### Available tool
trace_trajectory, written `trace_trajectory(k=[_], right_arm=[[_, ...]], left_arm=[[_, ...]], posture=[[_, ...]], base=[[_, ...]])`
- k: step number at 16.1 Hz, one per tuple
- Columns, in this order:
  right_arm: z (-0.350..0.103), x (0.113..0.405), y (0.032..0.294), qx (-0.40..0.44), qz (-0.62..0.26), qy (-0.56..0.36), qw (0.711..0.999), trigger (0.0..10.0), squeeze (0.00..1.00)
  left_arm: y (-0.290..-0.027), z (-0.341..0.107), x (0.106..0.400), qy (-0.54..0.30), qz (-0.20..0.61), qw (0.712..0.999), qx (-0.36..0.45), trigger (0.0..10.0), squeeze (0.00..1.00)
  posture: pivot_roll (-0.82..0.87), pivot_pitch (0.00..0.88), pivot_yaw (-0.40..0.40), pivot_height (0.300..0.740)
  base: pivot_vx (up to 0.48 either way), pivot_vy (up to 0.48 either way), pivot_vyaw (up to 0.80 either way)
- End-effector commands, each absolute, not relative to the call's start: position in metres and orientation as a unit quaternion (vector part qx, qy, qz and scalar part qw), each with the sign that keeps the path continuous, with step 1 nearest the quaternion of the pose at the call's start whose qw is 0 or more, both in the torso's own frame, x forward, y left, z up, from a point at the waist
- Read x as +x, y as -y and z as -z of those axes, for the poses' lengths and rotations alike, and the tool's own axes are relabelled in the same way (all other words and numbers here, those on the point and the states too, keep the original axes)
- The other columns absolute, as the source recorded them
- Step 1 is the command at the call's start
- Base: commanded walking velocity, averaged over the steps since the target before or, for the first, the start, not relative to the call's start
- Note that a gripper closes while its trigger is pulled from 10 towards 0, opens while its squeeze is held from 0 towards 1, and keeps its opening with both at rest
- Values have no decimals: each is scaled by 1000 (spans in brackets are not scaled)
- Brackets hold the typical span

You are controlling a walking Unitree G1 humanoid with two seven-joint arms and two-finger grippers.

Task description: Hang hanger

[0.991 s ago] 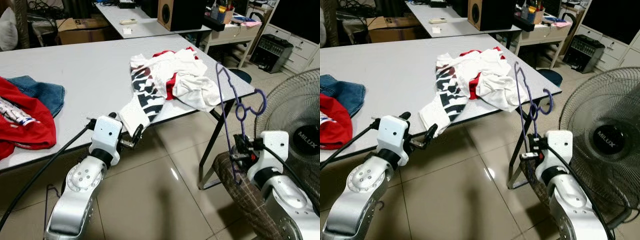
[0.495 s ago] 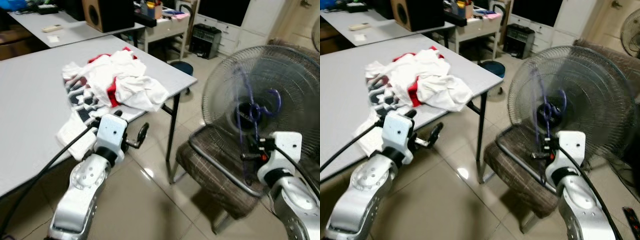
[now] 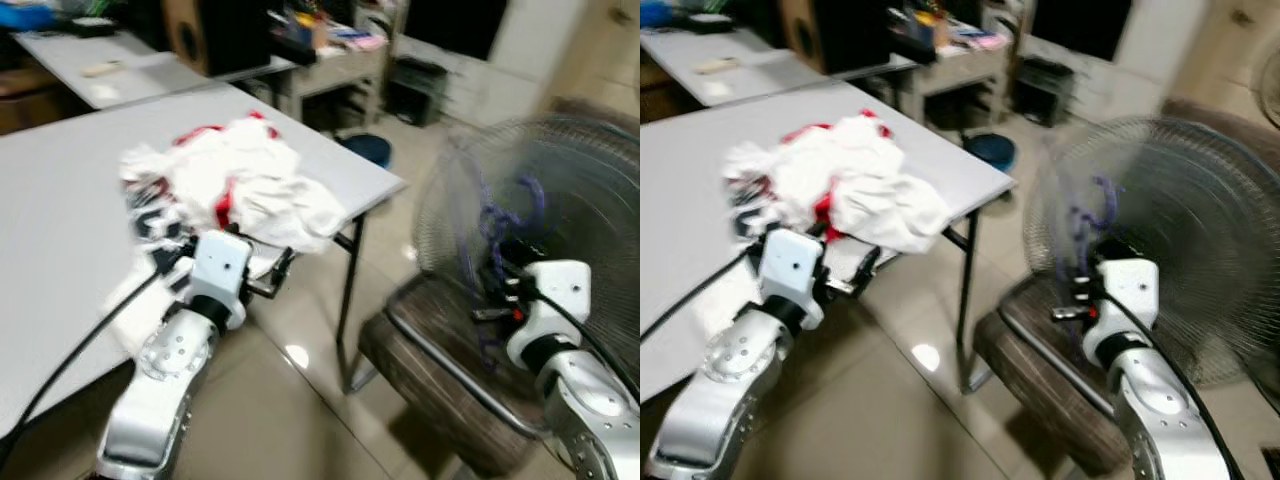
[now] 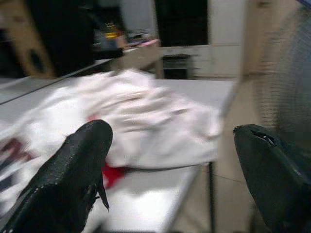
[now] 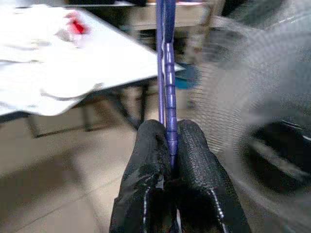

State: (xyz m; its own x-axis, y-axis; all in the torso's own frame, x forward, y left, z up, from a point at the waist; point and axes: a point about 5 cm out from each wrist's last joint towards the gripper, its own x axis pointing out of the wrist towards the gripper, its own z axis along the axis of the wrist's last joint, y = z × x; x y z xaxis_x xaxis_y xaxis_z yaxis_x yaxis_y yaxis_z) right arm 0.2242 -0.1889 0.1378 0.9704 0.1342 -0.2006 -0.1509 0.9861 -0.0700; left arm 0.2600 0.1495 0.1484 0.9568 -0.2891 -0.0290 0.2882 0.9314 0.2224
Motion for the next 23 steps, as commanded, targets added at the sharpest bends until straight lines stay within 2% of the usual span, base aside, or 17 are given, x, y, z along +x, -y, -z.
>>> trace_trajectory(k=[1,4,11,14,17,18,20,21,23], right_arm=[[-142,224,187,-66,-94,-90,989,10000,0],[-142,224,183,-75,-104,-90,988,10000,0],[-138,222,184,-71,-102,-92,988,10000,0],[-136,222,185,-85,-121,-104,984,10000,0],[-134,221,185,-106,-153,-121,975,10000,0],[-132,221,185,-115,-165,-135,970,10000,0],[-131,219,181,-120,-189,-142,964,10000,0],[-131,217,179,-128,-213,-148,957,10000,0],[-131,211,177,-141,-249,-161,945,10000,0]], left_arm=[[-150,-149,262,4,141,983,118,10000,0],[-150,-149,261,3,140,983,119,10000,0],[-148,-144,260,-6,156,979,129,10000,0],[-147,-124,261,-68,192,966,156,10000,0],[-155,-113,275,-125,183,959,179,10000,0],[-156,-107,278,-148,188,953,187,9255,0],[-161,-101,284,-167,173,952,190,588,0],[-165,-99,289,-178,154,954,187,0,0],[-170,-98,293,-188,130,958,172,0,0]], posture=[[-117,0,-70,740],[-116,0,-72,740],[-115,0,-67,740],[-115,0,-62,740],[-114,0,-57,740],[-115,0,-54,740],[-118,0,-49,740],[-120,0,-48,740],[-120,0,-44,740]], base=[[289,0,0],[289,0,800],[281,0,0],[0,0,0],[0,0,0],[0,0,0],[0,0,0],[0,0,0],[0,0,0]])
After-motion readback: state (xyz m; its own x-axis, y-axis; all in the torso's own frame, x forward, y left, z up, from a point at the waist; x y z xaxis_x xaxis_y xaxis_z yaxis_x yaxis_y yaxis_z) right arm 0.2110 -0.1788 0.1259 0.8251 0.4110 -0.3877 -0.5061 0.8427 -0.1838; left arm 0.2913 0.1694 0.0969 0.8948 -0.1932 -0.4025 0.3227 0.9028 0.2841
